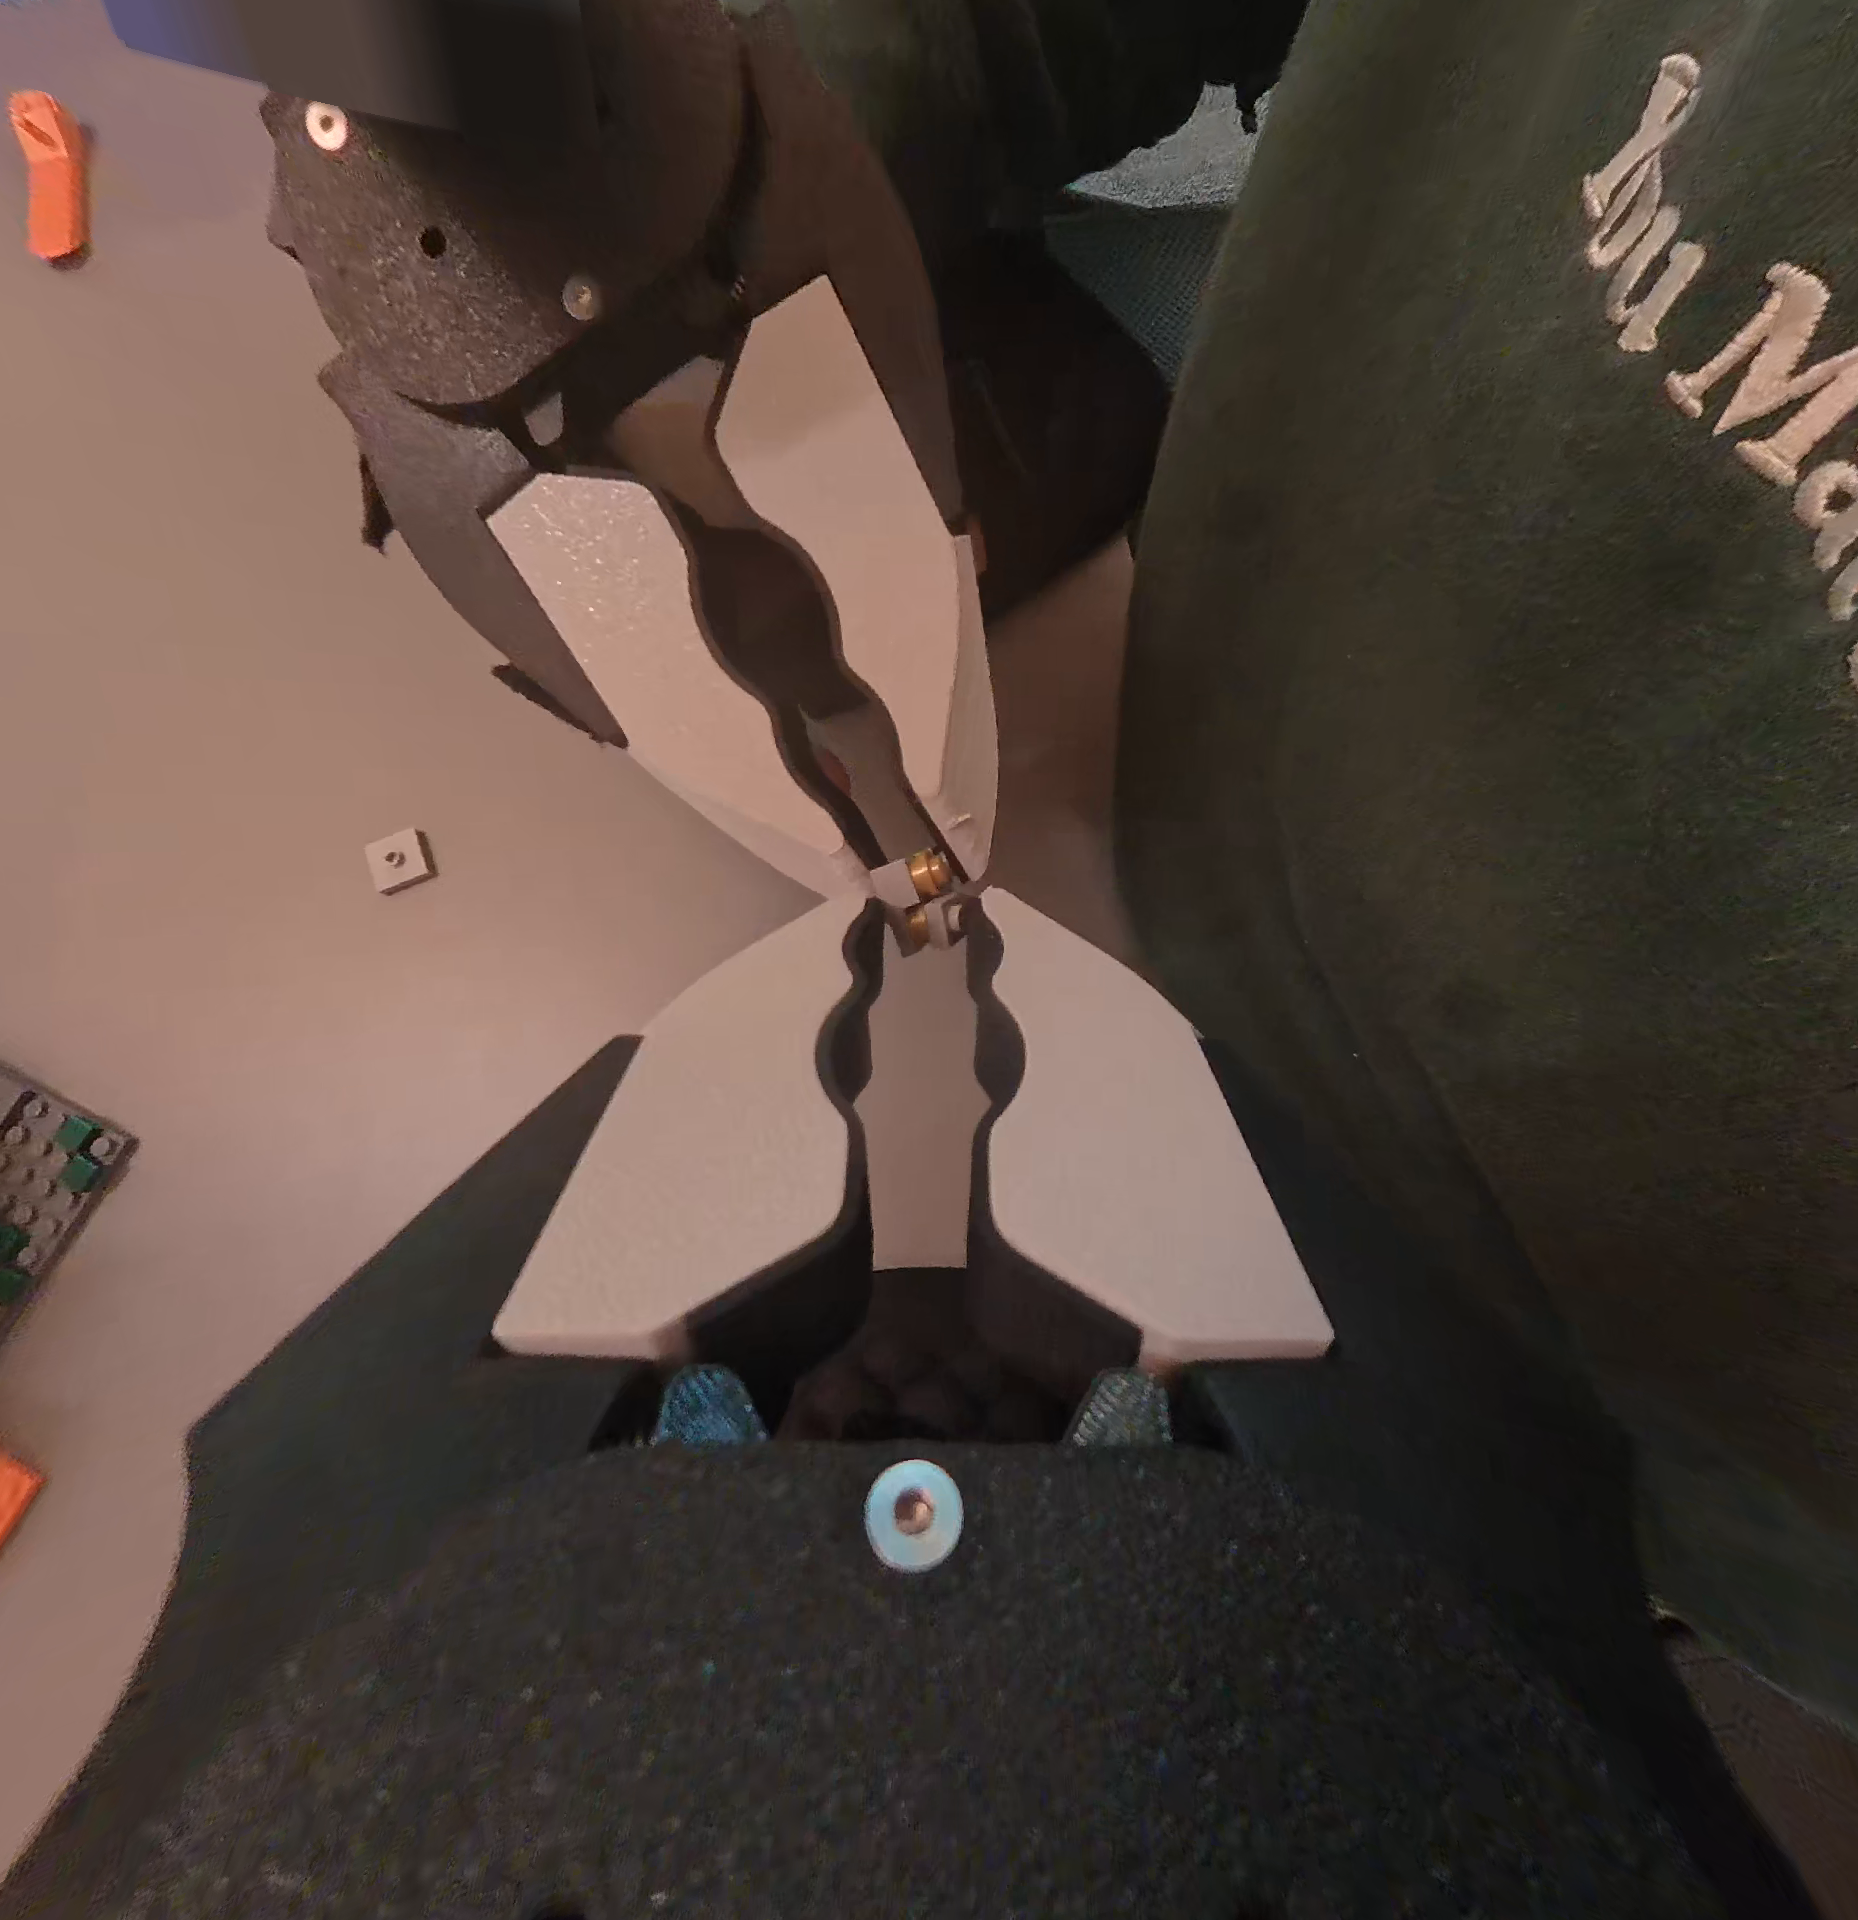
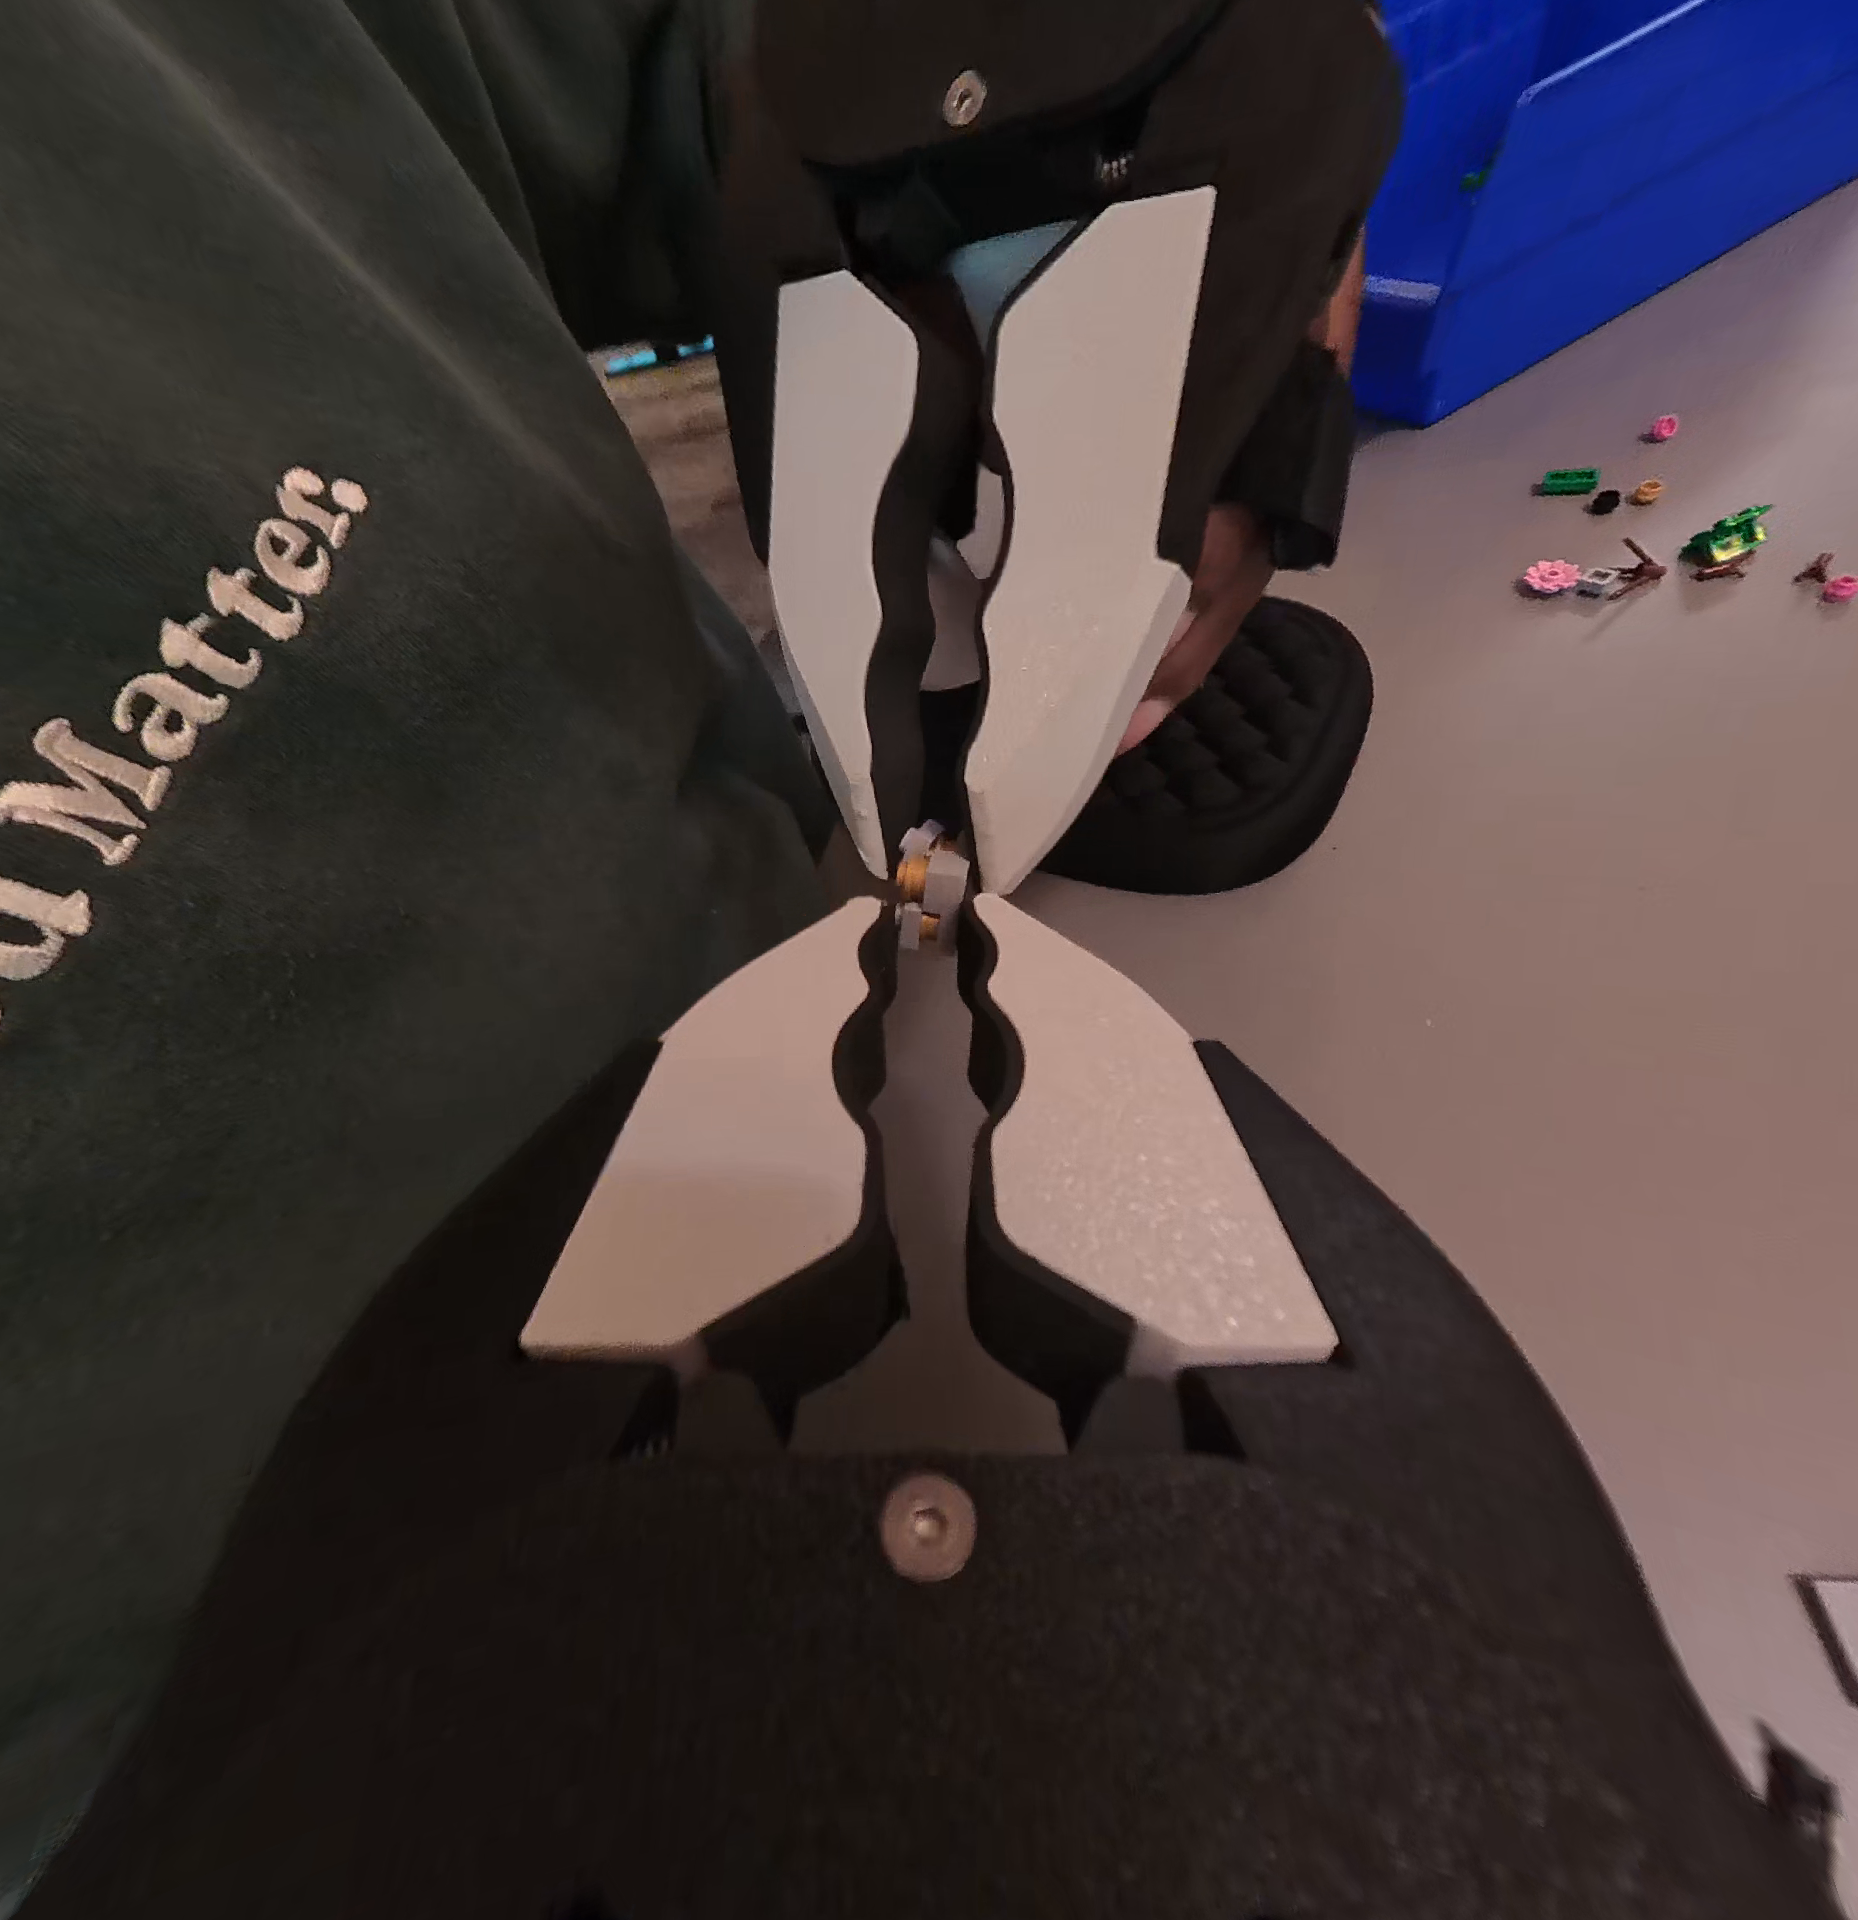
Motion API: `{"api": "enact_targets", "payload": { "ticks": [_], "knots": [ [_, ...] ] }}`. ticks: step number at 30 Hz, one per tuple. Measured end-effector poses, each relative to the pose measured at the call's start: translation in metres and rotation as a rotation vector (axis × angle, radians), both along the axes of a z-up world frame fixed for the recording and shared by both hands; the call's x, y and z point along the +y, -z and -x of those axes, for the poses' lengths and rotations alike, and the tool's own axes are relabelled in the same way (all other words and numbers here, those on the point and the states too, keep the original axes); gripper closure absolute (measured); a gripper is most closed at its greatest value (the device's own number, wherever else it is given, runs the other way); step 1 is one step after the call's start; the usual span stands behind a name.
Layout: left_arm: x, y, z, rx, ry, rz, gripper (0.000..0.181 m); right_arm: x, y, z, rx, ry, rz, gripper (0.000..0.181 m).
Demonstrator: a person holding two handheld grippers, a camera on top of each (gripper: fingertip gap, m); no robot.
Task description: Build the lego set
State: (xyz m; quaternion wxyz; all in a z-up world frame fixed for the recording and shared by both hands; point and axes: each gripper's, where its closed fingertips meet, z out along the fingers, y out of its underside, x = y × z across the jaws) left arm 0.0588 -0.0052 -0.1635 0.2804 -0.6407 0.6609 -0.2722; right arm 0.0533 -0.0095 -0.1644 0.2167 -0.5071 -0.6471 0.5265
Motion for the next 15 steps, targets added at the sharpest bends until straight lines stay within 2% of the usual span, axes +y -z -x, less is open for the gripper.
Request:
{"api": "enact_targets", "payload": {
  "ticks": [8, 15],
  "knots": [
    [0.0061, 0.0072, -0.0009, 0.010, -0.053, 0.002, 0.157, 0.0038, 0.0027, 0.0004, -0.042, -0.027, -0.178, 0.170],
    [0.0043, 0.0081, 0.0009, -0.002, -0.063, 0.003, 0.159, 0.0022, 0.0022, 0.0011, -0.017, -0.039, -0.175, 0.170]
  ]
}}
